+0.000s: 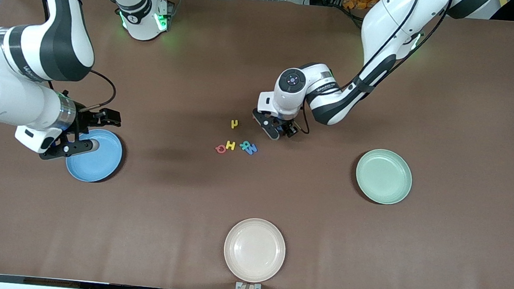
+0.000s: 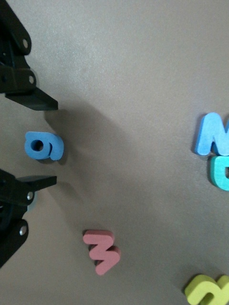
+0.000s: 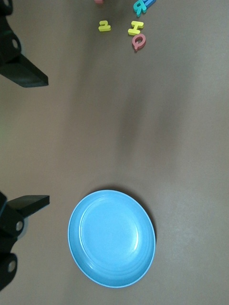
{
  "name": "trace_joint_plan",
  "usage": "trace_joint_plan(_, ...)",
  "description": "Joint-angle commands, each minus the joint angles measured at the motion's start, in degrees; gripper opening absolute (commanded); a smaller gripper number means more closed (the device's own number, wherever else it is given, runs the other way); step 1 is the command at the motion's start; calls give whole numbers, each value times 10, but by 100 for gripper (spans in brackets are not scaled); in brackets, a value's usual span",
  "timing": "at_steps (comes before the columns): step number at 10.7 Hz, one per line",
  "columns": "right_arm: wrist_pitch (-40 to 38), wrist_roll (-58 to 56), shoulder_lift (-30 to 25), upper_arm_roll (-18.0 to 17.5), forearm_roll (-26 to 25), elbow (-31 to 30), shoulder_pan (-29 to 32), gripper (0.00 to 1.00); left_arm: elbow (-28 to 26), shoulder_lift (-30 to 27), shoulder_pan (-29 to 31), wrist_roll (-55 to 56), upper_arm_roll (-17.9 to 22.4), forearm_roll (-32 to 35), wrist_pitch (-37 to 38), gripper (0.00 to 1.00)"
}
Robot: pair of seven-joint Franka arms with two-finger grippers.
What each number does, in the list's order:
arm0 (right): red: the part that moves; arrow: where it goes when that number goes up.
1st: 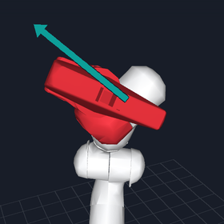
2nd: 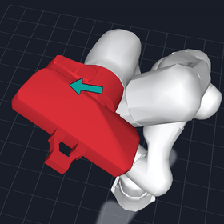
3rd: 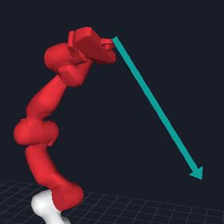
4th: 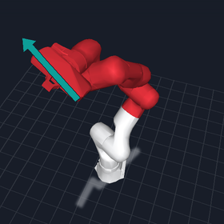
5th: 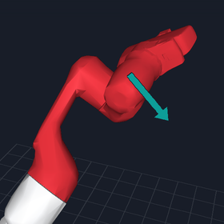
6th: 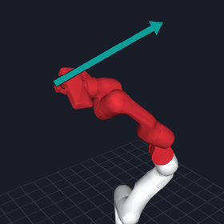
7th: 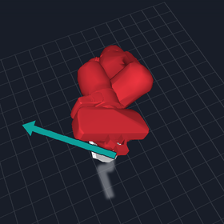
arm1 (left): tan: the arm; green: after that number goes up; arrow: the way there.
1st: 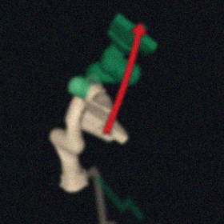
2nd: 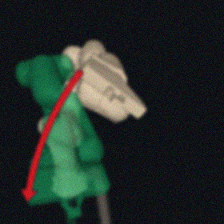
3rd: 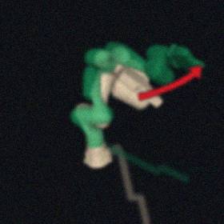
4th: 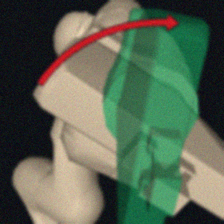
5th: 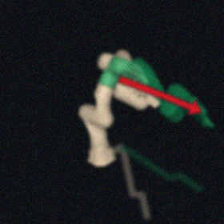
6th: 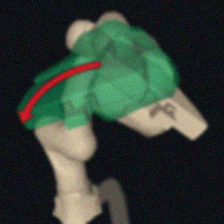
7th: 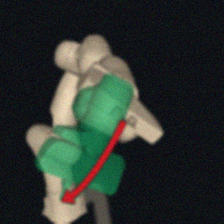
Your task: Sort uppercase to blue plate, lowercase to green plate
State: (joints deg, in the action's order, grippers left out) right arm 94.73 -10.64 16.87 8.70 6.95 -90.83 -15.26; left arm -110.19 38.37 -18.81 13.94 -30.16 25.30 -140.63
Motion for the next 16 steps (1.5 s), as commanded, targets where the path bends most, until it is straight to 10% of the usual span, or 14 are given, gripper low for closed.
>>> trace_joint_plan(1, -4, -5, 0, 3, 12, 0, -1, 100, -6, 0, -3, 17, 3, 32, 1, 63)
trace_joint_plan(2, -4, -5, -1, 3, 12, 0, -1, 100, -6, 0, -3, 16, 3, 36, 2, 60)
trace_joint_plan(6, -5, -5, -1, 3, 13, 0, -1, 100, -6, 0, -3, 13, 3, 55, 2, 0)
trace_joint_plan(16, 109, 37, 92, 2, 41, 25, -150, 100, 11, -109, 251, -58, 52, -27, 93, 0)
